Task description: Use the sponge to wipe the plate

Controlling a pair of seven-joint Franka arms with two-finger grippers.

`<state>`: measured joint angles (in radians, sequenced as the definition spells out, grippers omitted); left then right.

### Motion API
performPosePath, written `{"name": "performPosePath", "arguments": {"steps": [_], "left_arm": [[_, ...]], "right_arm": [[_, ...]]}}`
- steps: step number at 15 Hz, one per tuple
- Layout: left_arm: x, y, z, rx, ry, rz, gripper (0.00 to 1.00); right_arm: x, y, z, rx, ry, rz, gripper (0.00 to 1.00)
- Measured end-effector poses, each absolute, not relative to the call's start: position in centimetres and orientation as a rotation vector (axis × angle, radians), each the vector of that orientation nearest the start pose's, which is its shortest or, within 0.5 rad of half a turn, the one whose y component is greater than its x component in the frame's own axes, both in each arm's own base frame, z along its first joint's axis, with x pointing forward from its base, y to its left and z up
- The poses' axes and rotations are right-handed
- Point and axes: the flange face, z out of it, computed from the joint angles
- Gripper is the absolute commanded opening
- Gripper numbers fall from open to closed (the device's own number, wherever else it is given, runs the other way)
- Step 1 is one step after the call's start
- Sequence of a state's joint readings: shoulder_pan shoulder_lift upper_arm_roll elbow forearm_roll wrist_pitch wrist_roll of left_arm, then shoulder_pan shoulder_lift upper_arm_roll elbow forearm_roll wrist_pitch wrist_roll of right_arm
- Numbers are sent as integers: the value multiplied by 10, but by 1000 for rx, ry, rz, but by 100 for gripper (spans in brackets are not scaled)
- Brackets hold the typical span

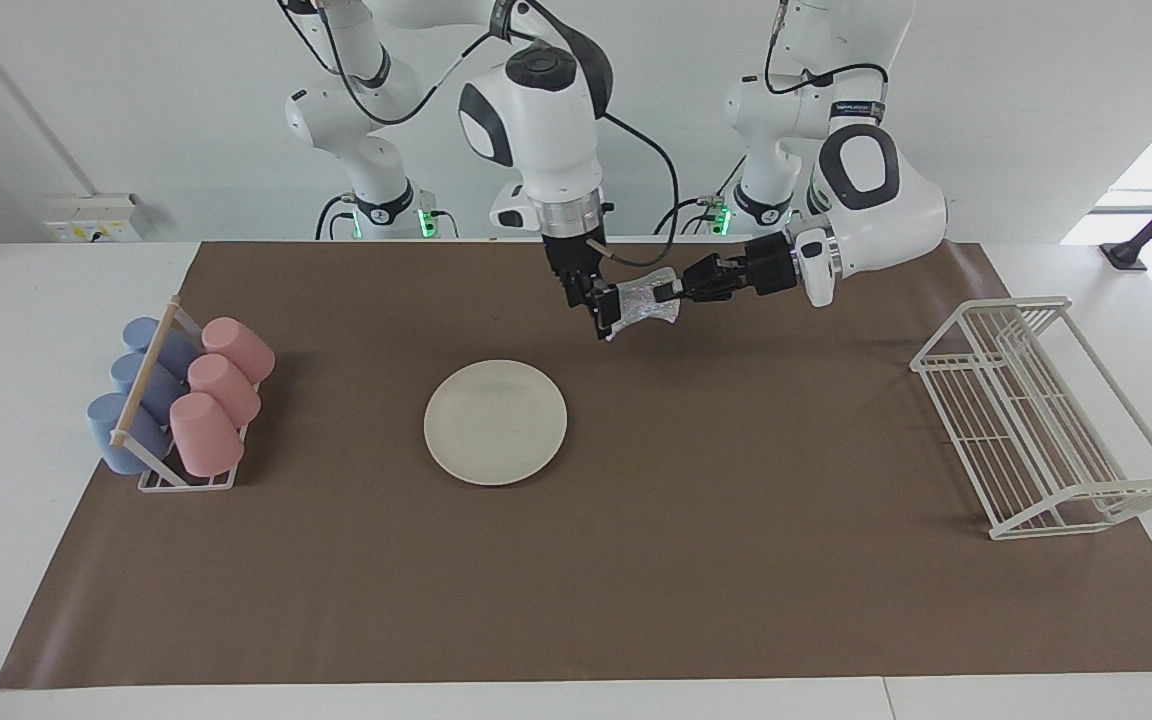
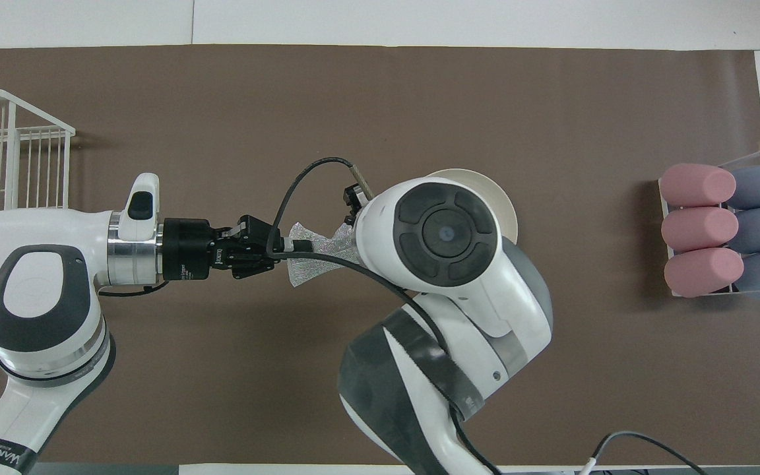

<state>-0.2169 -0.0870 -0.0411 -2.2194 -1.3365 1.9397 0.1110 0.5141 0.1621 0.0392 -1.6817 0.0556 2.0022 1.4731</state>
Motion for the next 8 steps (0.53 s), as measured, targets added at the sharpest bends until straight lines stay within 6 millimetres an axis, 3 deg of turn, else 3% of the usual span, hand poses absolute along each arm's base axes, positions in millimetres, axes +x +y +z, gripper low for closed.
{"name": "performPosePath", "arguments": {"steps": [2,4,8], "left_arm": [[485,-190,441,1971,317,-277,0],[487,-180,441,2039,341,-295,0],[504,-167,476,2248,464,-317,0]], "right_arm": [[552,270,524,-2818,1106,-42,100],[564,221,538,-2915,824,-79,100],[573,140,572,-2904,407,-104,100]]}}
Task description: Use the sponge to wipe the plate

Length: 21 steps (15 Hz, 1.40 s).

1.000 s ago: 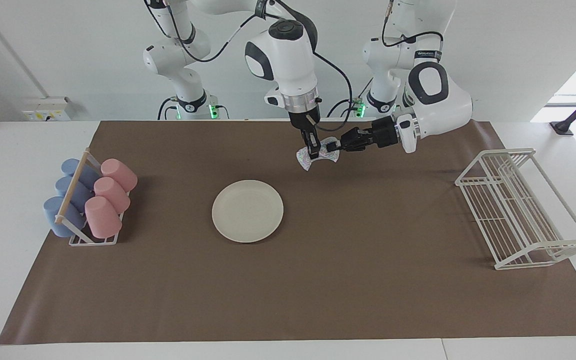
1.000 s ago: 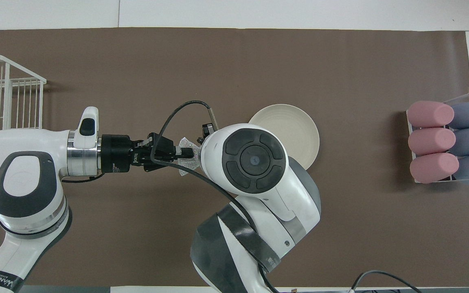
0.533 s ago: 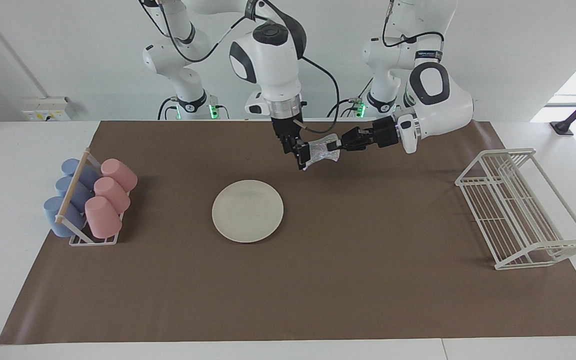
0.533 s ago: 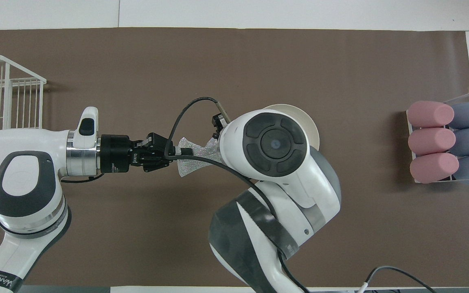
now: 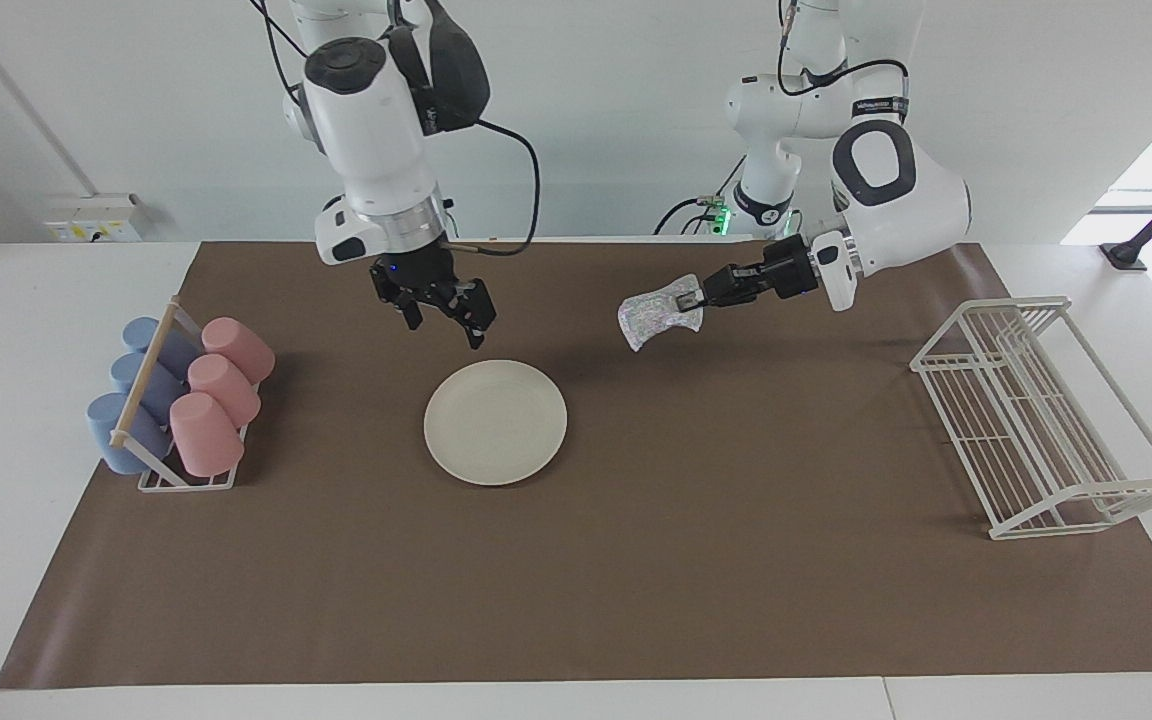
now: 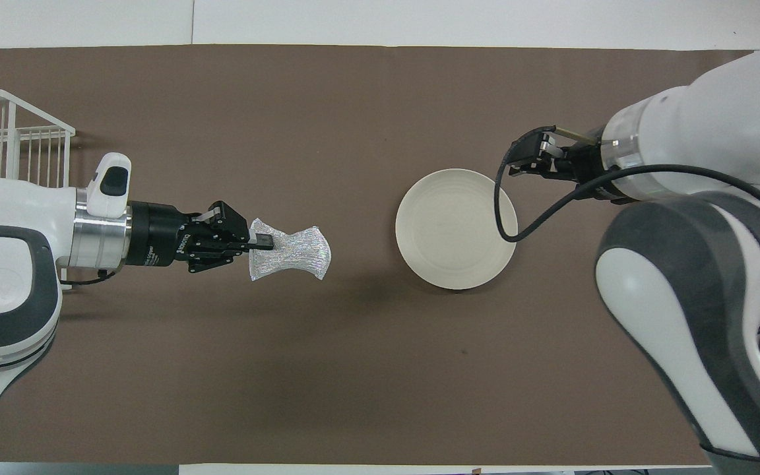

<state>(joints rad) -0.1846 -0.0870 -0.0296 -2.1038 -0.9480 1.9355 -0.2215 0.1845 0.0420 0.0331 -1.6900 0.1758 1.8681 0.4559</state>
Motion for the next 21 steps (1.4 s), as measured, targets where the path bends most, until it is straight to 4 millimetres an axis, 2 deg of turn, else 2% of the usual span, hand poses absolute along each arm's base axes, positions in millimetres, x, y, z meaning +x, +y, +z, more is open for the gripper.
{"name": "performPosePath", "arguments": {"steps": [2,5,8,10,12,15,18,21], "left_arm": [[510,-163,490,2389,511,-325,0],[521,-157,501,2649,543,-355,0],[528,-146,513,2953,480,-388,0],[527,-145,519,3180,412,-368,0],[522,-149,521,3407,338,-318,0],[524,-142,526,3675,285,-187,0],[539,-123,526,3910,262,-38,0],[560,-110,506,4107,192,46,0]], "right_arm": [[573,106,579,-2913,301,-101,100],[571,62,575,-2939,216,-37,100],[563,8,572,-2981,77,66,100],[559,-20,580,-3078,-42,97,100],[558,-24,593,-3122,-86,102,100],[561,-16,591,-3125,-109,121,100],[567,-28,580,-3125,-77,146,100],[572,-31,580,-3132,31,122,100]]}}
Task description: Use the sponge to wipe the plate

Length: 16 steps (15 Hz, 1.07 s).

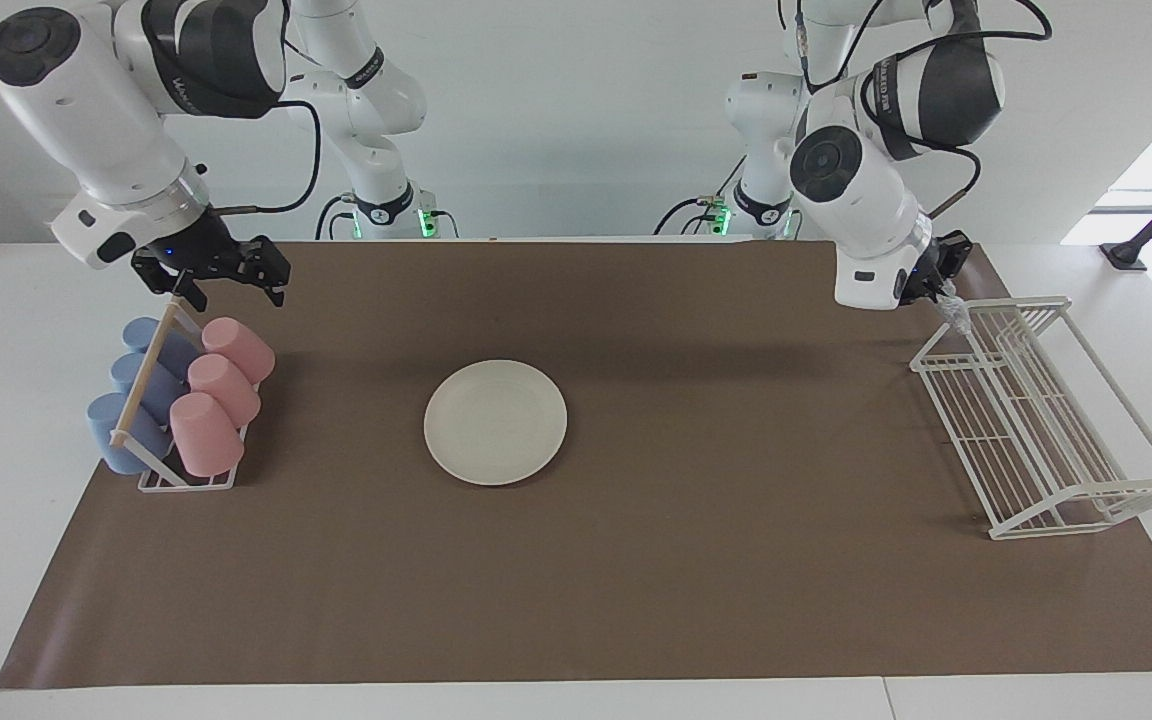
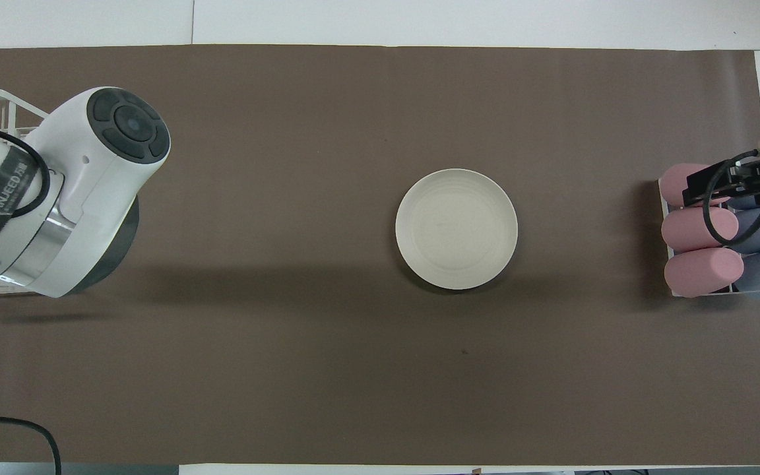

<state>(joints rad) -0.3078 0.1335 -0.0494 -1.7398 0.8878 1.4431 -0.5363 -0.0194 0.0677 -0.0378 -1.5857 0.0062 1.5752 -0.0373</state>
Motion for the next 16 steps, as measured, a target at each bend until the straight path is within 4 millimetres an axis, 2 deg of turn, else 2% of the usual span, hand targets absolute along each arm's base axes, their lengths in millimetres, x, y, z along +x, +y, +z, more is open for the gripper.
{"name": "performPosePath", "arguments": {"steps": [3,7,9,15,16], "left_arm": [[580,-87,474,-2057,-45,-38,0],[604,-48,420,-2007,-12,-47,0],[610,-41,400,-2009,-29,-57,0],[611,-45,389,-2023,-58,-102,0],[611,-45,387,-2026,-58,-107,11]], "right_arm": [[573,-27,585,-3134,45,98,100],[576,-30,589,-3136,53,49,100],[576,-30,589,-3136,53,49,100],[575,-28,590,-3136,47,48,100],[575,-28,590,-3136,47,49,100]]}}
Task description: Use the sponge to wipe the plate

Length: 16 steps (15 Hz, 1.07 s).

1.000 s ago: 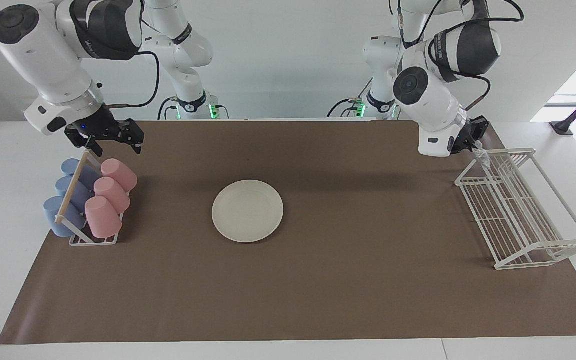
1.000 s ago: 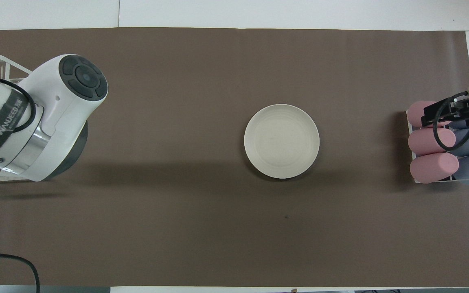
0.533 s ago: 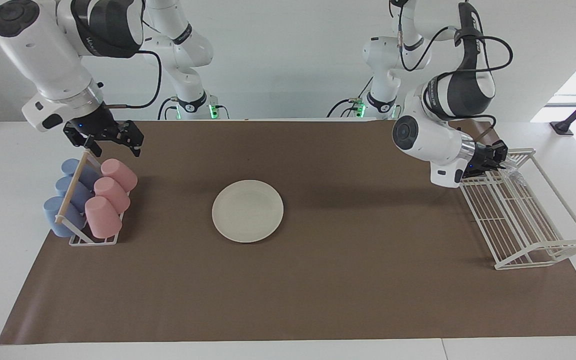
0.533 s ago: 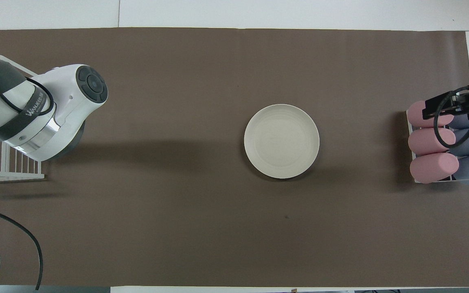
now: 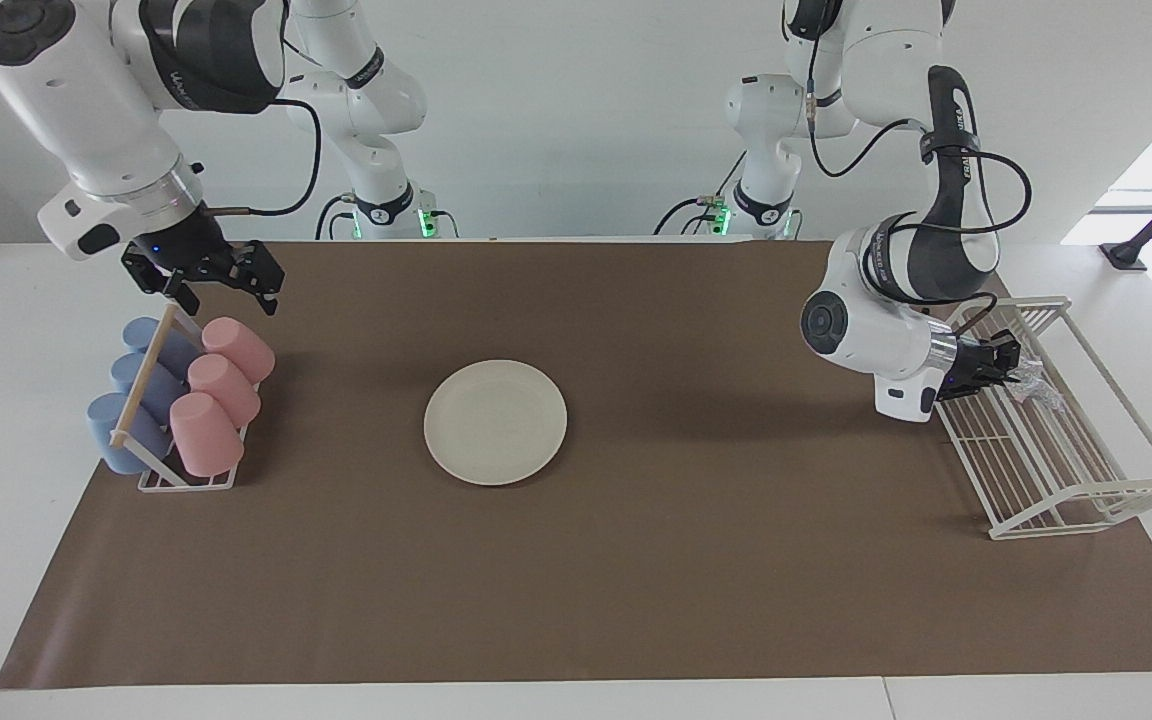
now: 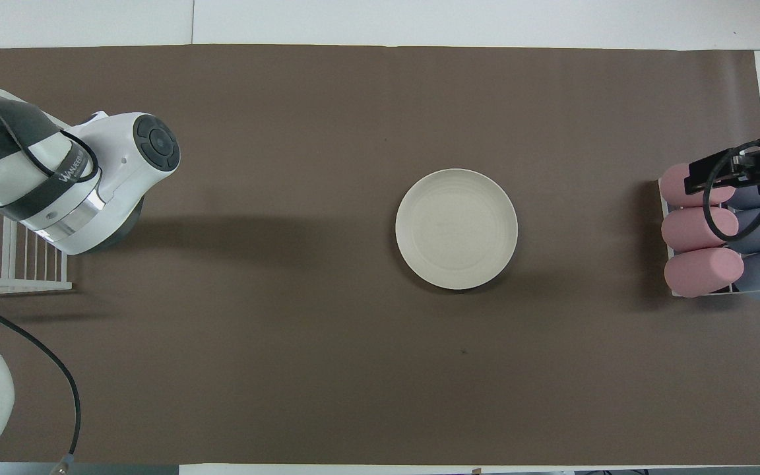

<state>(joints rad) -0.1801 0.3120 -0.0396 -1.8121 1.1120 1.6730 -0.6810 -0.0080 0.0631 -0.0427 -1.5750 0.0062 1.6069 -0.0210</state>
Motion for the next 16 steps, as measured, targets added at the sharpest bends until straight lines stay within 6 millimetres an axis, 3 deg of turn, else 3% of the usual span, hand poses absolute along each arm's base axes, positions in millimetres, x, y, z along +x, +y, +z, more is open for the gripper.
{"name": "performPosePath", "arguments": {"steps": [1,3,4,13,16], "left_arm": [[611,-45,387,-2029,-59,-108,23],[611,-46,386,-2033,-61,-109,86],[611,-46,386,-2033,-61,-109,100],[609,-49,386,-2081,-95,-93,100],[605,-54,403,-2176,-173,-81,100]], "right_arm": [[575,-28,590,-3136,47,49,100],[575,-28,590,-3136,47,50,100],[575,-28,590,-3136,47,50,100],[575,-28,590,-3136,46,50,100],[575,-28,590,-3136,46,50,100]]}}
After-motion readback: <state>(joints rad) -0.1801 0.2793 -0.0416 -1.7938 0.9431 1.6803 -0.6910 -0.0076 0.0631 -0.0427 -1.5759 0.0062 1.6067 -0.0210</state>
